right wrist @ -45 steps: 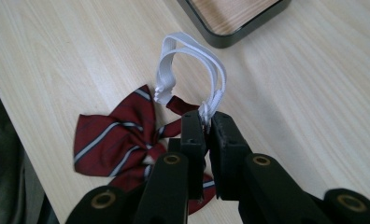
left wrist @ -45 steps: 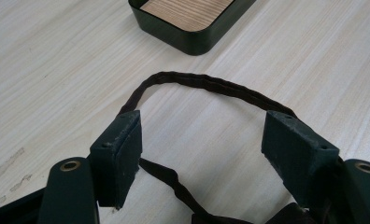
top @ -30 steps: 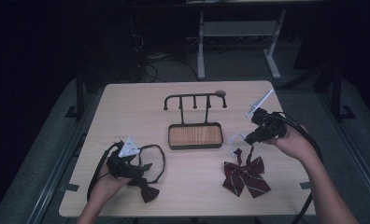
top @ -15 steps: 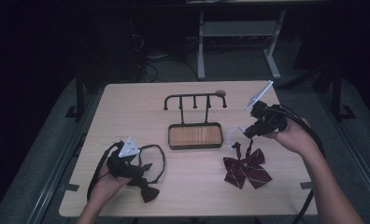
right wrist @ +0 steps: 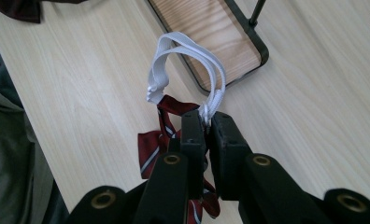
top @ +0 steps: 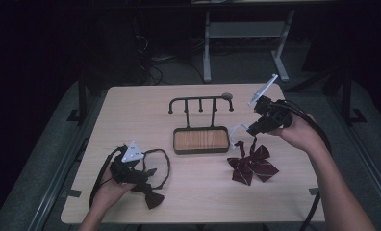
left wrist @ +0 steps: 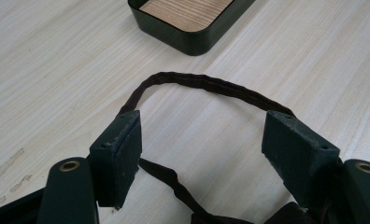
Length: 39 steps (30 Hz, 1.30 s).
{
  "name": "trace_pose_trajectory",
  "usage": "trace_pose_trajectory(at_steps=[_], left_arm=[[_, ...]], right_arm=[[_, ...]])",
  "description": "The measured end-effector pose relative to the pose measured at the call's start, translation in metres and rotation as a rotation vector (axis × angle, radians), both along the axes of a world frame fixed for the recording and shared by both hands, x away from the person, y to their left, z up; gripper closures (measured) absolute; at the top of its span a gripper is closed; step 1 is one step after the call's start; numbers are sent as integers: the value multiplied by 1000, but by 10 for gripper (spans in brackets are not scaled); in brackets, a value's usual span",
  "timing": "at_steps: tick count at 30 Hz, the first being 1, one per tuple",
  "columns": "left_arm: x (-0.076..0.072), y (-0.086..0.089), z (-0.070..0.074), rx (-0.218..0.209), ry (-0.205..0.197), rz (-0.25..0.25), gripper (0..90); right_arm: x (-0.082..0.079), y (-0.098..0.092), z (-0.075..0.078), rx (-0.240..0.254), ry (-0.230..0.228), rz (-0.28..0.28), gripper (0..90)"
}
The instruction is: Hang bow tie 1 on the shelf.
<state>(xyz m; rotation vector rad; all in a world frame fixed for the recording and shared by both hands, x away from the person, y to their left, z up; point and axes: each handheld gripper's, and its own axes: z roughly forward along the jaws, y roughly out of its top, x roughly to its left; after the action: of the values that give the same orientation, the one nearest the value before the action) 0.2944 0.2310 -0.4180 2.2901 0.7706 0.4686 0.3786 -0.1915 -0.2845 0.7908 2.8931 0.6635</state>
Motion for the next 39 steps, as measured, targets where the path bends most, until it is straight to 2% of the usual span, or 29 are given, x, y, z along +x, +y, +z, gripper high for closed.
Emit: trace_pose_trajectory(at_steps=[18, 39], left_arm=[[0, 1, 1, 2, 0, -2, 292], [0, 1, 1, 1, 5, -4, 291]], right_arm=[[15, 3, 18, 21, -17, -17, 839], [36, 10, 30, 13, -26, -53, 839]])
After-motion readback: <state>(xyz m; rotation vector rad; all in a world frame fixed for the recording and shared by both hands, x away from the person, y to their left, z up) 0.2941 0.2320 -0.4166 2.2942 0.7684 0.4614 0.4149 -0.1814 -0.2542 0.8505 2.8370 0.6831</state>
